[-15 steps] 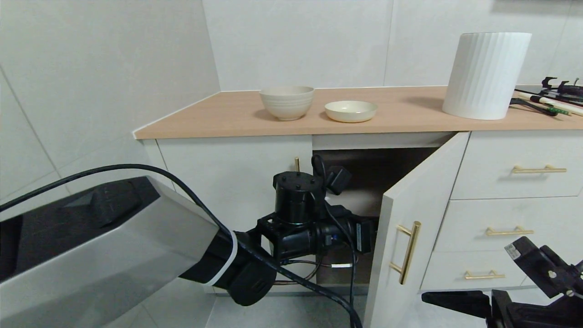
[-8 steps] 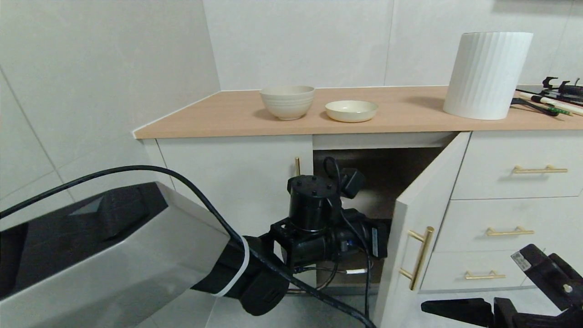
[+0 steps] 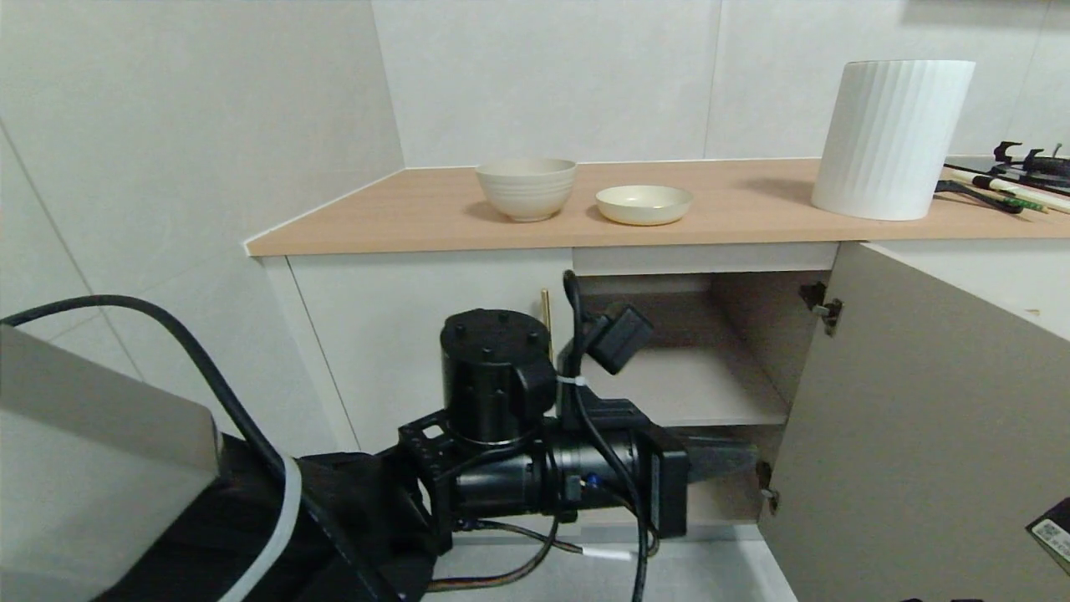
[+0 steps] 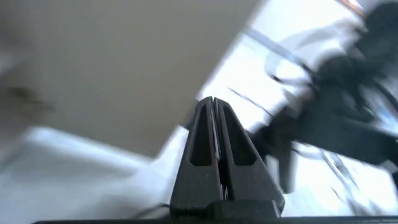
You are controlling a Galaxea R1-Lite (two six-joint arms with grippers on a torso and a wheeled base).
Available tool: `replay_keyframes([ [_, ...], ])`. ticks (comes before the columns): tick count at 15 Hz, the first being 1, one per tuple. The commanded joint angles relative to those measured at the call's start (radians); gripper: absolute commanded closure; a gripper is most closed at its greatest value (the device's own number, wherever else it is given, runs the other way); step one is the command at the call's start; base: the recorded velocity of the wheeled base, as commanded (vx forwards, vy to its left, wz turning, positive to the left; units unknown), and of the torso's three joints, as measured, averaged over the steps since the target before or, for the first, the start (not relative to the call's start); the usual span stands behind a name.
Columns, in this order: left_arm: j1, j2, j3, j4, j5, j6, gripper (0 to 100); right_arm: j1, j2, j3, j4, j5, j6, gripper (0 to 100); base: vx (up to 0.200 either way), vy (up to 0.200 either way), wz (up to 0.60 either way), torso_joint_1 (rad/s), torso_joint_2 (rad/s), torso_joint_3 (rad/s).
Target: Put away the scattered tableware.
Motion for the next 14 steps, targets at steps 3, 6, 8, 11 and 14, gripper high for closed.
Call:
replay_keyframes([
  [3, 0.180, -0.137, 0.108, 0.001, 0.080, 0.059, 100, -0.026, 0.137, -0.111, 0.004, -0.103, 0.000, 0, 0.000, 0.000, 0.00, 0.000, 0.00, 0.000],
  [6, 0.310, -0.232, 0.189, 0.010, 0.144, 0.167, 100, -0.019, 0.223, -0.296, 0.138, -0.209, 0.000, 0, 0.000, 0.000, 0.00, 0.000, 0.00, 0.000],
  [8, 0.367, -0.284, 0.220, 0.036, 0.144, 0.180, 100, 0.013, 0.219, -0.441, 0.297, -0.223, 0.000, 0, 0.000, 0.000, 0.00, 0.000, 0.00, 0.000],
  [11, 0.413, -0.395, 0.243, 0.123, 0.146, 0.182, 100, 0.039, 0.252, -0.657, 0.484, -0.281, -0.002, 0, 0.000, 0.000, 0.00, 0.000, 0.00, 0.000],
  [14, 0.448, -0.441, 0.251, 0.249, 0.207, 0.182, 0, -0.029, 0.287, -0.780, 0.595, -0.303, -0.002, 0, 0.000, 0.000, 0.00, 0.000, 0.00, 0.000],
])
